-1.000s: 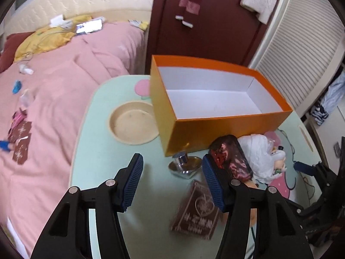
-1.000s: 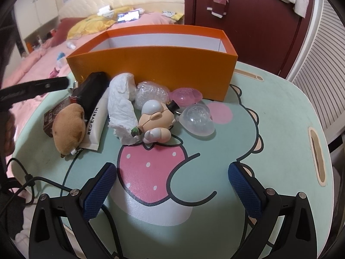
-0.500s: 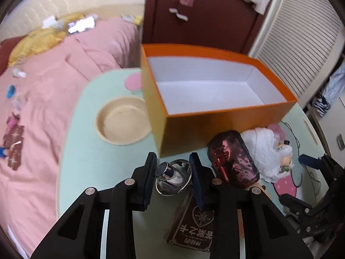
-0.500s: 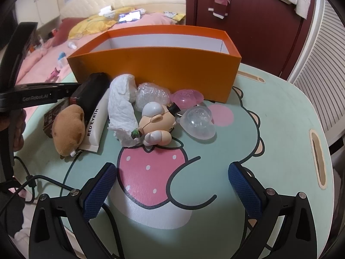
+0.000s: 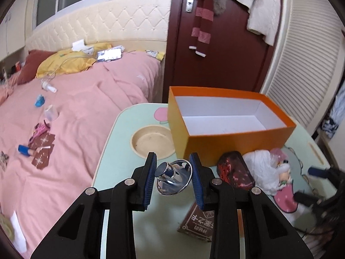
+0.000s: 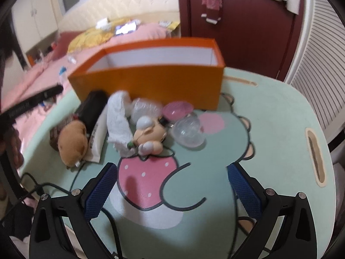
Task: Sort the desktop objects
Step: 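Carry the silver cap into the box with the left tool while the right tool carries the clear heart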
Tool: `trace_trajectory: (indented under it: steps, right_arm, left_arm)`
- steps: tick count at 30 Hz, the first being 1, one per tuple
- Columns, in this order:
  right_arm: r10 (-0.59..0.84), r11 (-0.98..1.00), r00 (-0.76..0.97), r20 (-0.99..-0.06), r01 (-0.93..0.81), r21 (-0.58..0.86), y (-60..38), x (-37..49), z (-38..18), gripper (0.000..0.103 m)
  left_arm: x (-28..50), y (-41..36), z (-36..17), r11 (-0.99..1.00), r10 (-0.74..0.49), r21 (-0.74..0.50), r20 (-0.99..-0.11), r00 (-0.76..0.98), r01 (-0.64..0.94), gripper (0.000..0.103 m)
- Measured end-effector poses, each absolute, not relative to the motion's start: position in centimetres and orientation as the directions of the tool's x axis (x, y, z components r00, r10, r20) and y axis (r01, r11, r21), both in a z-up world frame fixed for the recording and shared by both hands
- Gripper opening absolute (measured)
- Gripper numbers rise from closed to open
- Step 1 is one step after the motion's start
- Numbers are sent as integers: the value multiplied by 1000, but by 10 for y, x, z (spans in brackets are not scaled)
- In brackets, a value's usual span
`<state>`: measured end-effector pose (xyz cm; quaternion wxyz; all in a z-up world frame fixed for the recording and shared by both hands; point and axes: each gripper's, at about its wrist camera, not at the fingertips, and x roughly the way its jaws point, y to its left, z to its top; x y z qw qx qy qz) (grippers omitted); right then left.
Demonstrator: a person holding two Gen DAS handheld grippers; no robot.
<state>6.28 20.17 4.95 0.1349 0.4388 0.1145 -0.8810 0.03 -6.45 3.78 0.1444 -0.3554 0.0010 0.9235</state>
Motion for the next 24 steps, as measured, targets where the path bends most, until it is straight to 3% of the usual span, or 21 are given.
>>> trace_trajectory:
  steps: [7,11,16,19,21,24]
  right_arm:
    - [-151,-952,-626,-765,300,-57,212,54,66,102]
    - [-143,-957,-619,-772,285,-51,213,45,65,91]
    - [-149,-971,-599,-787,237,3,222,22,60,85]
    - [-116,-978,-576,-809,208,-8,224,6,52,70]
    - [-119,-978,-554,-824,207,2,225,1,47,69]
    - [-62,-955,-557,-828,275,-113,207,1,41,69]
  left_arm:
    - [8,-61,42,-951,291,-107,-634,-716,-291,33]
    - [7,-62,42,-952,290,-113,-637,-715,-286,33]
    - [8,-61,41,-953,287,-111,-639,-714,-283,33]
    - [8,-59,40,-952,285,-105,-643,-711,-286,33]
    - [8,-57,39,-952,284,-102,-646,-709,-289,33]
    - [9,-55,38,-951,284,-101,-650,-705,-291,33]
